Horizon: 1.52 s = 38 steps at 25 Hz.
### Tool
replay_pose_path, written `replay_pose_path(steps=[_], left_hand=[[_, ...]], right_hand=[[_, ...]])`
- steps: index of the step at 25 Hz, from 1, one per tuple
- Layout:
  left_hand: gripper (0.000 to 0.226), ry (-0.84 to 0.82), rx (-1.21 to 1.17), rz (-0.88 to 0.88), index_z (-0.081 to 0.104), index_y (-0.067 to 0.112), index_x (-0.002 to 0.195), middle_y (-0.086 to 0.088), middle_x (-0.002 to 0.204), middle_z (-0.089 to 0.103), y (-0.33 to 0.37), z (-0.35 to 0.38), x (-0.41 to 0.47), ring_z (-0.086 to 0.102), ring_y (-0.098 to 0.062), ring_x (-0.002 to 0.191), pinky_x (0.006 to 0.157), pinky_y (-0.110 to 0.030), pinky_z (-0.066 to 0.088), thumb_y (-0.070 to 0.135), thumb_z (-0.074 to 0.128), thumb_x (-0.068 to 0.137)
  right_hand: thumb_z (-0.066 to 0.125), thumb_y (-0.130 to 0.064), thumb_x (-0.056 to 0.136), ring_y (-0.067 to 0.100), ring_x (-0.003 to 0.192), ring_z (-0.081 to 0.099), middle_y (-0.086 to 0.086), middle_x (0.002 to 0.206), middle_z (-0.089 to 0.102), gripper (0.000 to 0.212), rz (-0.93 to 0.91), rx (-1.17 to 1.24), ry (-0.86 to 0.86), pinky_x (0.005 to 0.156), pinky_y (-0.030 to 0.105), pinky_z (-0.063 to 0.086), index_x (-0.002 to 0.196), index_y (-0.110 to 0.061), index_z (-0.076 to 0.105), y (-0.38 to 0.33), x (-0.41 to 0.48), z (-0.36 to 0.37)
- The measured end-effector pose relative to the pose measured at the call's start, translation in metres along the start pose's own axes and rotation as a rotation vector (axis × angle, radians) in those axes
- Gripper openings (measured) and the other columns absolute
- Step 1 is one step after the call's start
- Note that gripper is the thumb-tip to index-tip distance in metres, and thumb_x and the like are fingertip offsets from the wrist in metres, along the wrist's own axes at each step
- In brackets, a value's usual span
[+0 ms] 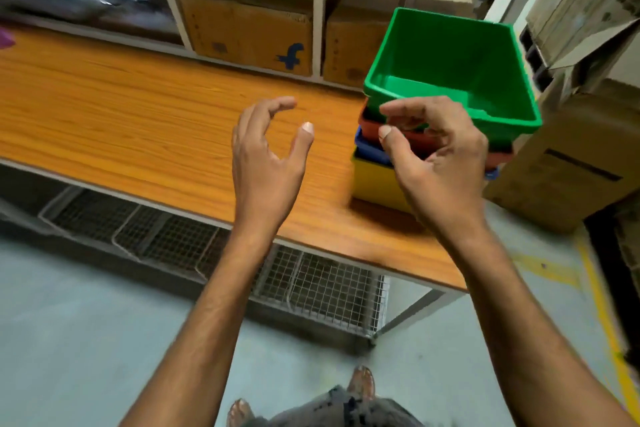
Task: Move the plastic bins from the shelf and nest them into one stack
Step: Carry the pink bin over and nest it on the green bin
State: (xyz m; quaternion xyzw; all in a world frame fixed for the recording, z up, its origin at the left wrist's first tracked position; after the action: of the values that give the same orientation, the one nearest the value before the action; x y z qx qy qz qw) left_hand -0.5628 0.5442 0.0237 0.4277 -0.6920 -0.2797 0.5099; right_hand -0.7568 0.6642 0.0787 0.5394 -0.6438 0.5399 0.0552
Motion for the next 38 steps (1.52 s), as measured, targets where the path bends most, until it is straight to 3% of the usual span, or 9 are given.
replay_pose_path(steps=[3,8,13,17,23,27,31,38], left_hand=[[0.033,0.015,0.057,-0.078,0.065,0.024,0.125,0.006,0.133,0.056,-0.043,-0.053,-0.038,0.047,-0.009,0.131,0.109,-0.026,0.037,0.027,0.071,0.092],[0.037,0.013,0.125,-0.207,0.064,0.028,0.125,0.007,0.137,0.052,-0.123,-0.17,-0.089,0.044,-0.01,0.136,0.115,-0.042,0.036,0.025,0.072,0.09],[0.048,0.024,0.241,-0.255,0.055,0.028,0.14,0.008,0.148,0.047,-0.175,-0.285,-0.102,0.041,-0.011,0.142,0.115,-0.05,0.039,0.028,0.068,0.093],[0.053,0.059,0.298,-0.3,0.05,0.031,0.144,0.011,0.148,0.047,-0.21,-0.359,-0.095,0.042,-0.01,0.141,0.115,-0.046,0.039,0.029,0.069,0.094],[0.053,0.148,0.311,-0.378,0.05,0.033,0.143,0.014,0.146,0.048,-0.277,-0.437,-0.048,0.041,-0.005,0.14,0.115,-0.043,0.039,0.03,0.069,0.095],[0.052,0.176,0.321,-0.432,0.048,0.038,0.143,0.017,0.144,0.048,-0.329,-0.476,0.006,0.043,-0.002,0.138,0.114,-0.038,0.039,0.032,0.068,0.095],[0.051,0.218,0.324,-0.478,0.048,0.041,0.142,0.02,0.142,0.049,-0.38,-0.525,0.068,0.045,-0.001,0.137,0.11,-0.031,0.04,0.034,0.068,0.096],[0.046,0.285,0.26,-0.468,0.053,0.04,0.139,0.027,0.136,0.053,-0.458,-0.607,0.175,0.046,0.015,0.128,0.091,0.003,0.033,0.028,0.068,0.097]], right_hand=[[0.073,-0.015,0.088,0.012,0.096,0.065,-0.014,0.096,0.068,0.02,0.076,0.049,-0.139,0.087,0.038,0.053,0.107,-0.02,0.075,-0.025,-0.05,0.065],[0.074,-0.021,0.088,0.006,0.102,0.065,-0.017,0.104,0.07,0.027,0.218,0.128,-0.358,0.092,0.042,0.052,0.114,-0.028,0.072,-0.072,-0.136,0.185],[0.073,-0.024,0.091,-0.006,0.115,0.061,-0.016,0.122,0.067,0.039,0.191,0.195,-0.524,0.102,0.031,0.053,0.128,-0.025,0.064,-0.139,-0.182,0.287],[0.071,-0.029,0.091,0.001,0.123,0.06,-0.017,0.129,0.064,0.043,0.133,0.233,-0.652,0.105,0.039,0.052,0.133,-0.029,0.06,-0.184,-0.201,0.36],[0.07,-0.029,0.092,-0.002,0.126,0.056,-0.021,0.131,0.061,0.043,0.073,0.271,-0.738,0.108,0.038,0.05,0.133,-0.031,0.06,-0.236,-0.182,0.477],[0.07,-0.032,0.092,-0.005,0.126,0.053,-0.026,0.13,0.058,0.042,0.05,0.319,-0.786,0.11,0.035,0.048,0.133,-0.035,0.058,-0.258,-0.154,0.567],[0.069,-0.034,0.093,-0.002,0.125,0.054,-0.026,0.129,0.058,0.043,0.041,0.34,-0.816,0.108,0.04,0.049,0.134,-0.037,0.056,-0.275,-0.111,0.655],[0.07,-0.033,0.092,-0.001,0.12,0.056,-0.023,0.125,0.06,0.047,-0.006,0.319,-0.821,0.1,0.038,0.051,0.137,-0.034,0.056,-0.318,-0.057,0.791]])
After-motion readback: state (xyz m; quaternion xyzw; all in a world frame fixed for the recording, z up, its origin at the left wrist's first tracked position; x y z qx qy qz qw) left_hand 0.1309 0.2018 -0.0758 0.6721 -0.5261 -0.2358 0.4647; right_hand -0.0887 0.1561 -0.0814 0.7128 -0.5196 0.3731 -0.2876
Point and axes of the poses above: each hand's wrist, its own x-axis towards the middle knuckle, its own z-axis out of the palm, y = z × x, the point moved 9 cm from there along x, towards the middle knuckle
